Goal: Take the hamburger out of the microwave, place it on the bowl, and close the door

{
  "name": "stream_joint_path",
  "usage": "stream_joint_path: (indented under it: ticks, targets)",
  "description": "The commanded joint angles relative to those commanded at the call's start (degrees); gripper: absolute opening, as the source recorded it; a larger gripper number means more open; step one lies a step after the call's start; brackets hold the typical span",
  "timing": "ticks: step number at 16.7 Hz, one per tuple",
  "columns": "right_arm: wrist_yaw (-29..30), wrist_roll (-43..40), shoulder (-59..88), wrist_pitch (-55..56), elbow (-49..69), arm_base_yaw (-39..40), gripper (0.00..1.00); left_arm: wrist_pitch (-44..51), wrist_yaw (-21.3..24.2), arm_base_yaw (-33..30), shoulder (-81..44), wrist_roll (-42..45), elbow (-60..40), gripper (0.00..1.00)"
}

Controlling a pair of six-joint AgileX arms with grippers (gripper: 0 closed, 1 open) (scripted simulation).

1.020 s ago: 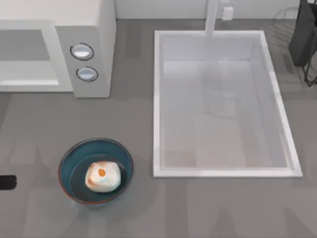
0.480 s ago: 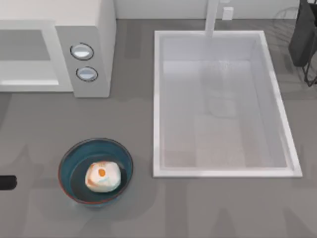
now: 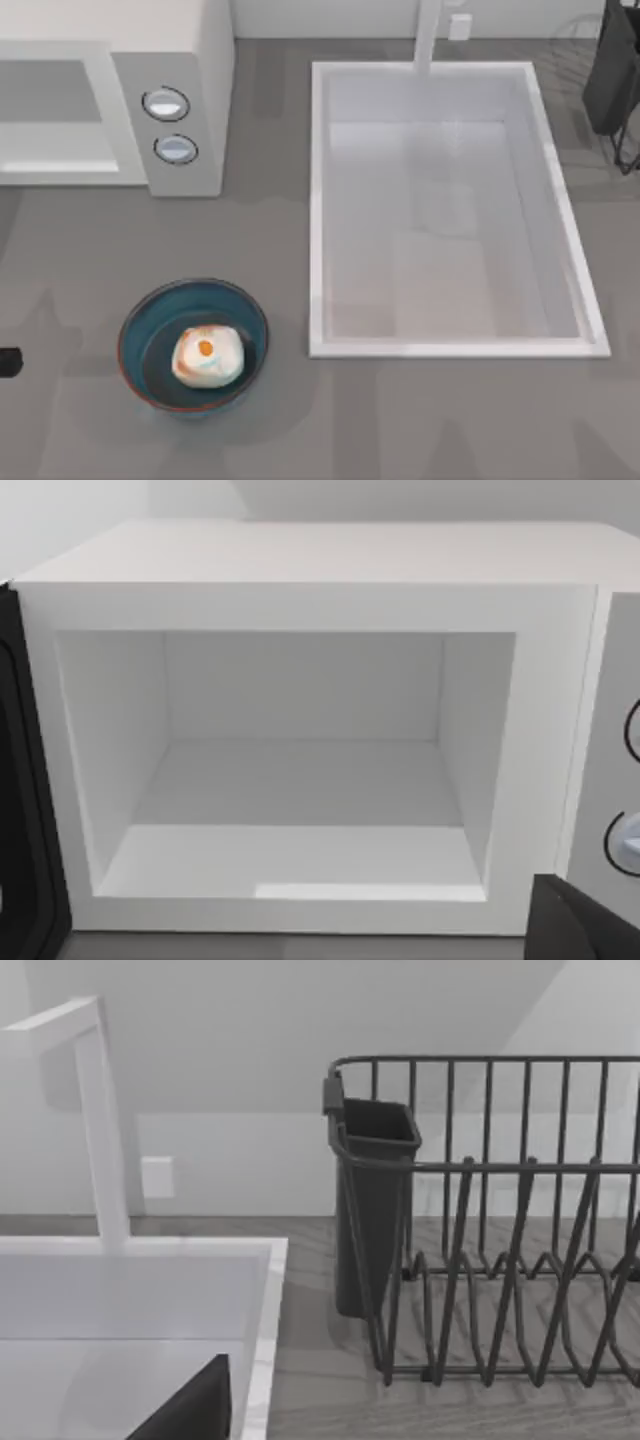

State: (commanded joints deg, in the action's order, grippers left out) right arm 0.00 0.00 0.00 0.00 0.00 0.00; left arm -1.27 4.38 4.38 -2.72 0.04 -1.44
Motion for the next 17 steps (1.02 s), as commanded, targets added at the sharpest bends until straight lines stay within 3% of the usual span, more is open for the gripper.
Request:
stream_joint_path:
  ticks: [5, 12, 17]
  targets:
    - [0.0, 0.0, 0.0, 0.0, 0.0, 0.0, 1.0, -2.5, 10.5, 10.5, -5.4, 0.1, -2.8, 0.0]
    - [0.0, 0.0, 0.0, 0.0, 0.0, 0.0, 1.0, -2.5, 12.8, 12.8, -6.2, 0.2, -3.6, 0.0]
    - [0.0, 0.0, 0.0, 0.0, 0.0, 0.0, 1.0, 0.4, 22.9, 22.9, -7.3, 0.2, -7.6, 0.0]
